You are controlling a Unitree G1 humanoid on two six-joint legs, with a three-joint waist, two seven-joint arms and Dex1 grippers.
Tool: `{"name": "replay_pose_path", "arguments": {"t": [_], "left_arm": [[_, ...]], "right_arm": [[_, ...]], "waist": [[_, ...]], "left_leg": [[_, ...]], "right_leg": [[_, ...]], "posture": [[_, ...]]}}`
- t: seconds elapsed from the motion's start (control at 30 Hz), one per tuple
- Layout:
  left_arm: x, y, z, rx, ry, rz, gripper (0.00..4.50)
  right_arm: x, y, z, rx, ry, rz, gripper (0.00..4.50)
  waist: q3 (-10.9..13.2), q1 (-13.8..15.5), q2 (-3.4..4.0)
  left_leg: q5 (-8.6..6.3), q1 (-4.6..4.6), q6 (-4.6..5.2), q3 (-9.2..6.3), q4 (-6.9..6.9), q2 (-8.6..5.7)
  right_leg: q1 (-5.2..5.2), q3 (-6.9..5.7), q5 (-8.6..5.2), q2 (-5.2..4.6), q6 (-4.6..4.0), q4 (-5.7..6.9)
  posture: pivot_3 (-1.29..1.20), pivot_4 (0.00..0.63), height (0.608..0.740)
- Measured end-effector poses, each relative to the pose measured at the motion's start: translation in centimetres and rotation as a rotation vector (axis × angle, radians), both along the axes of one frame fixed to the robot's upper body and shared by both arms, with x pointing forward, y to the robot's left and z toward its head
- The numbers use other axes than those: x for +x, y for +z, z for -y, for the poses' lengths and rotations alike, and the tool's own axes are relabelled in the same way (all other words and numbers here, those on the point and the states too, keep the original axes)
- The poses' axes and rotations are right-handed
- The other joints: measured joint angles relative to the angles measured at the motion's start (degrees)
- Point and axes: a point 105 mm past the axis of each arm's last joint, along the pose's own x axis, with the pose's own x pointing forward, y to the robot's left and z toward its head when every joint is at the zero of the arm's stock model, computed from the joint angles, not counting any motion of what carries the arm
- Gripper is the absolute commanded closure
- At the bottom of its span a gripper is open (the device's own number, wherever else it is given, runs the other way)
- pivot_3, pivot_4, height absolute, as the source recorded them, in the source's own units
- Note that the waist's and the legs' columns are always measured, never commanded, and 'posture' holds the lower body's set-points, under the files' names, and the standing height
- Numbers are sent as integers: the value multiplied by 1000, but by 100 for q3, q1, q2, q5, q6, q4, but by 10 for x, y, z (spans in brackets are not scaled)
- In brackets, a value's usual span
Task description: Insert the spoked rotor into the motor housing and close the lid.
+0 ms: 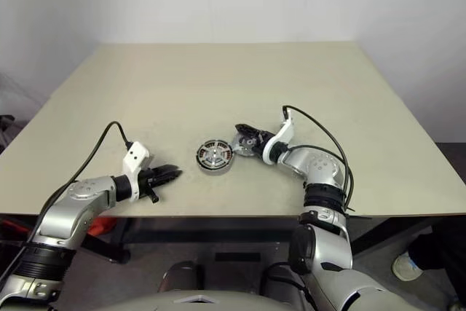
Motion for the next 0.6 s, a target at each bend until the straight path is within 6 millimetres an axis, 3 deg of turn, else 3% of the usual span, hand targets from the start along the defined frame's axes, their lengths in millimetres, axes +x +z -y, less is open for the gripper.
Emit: {"name": "replay_pose_path", "arguments": {"t": [0.3,0.6], "left_arm": [[1,1,-3,6,7,8,3502],[1,1,-3,8,9,15,3502]], "right_arm": [[-20,44,-25,-74,201,213,975],[-26,30,-28,-176,242,234,975]], "waist": [[1,0,0],[0,-11,-1]], "left_leg": [[3,12,-9,0,-1,2],[5,15,-12,0,0,3]], "right_leg": [[4,-1,-24,1,40,1],[3,0,-24,2,40,3]], "posture": [[0,0,740],[0,0,740]]}}
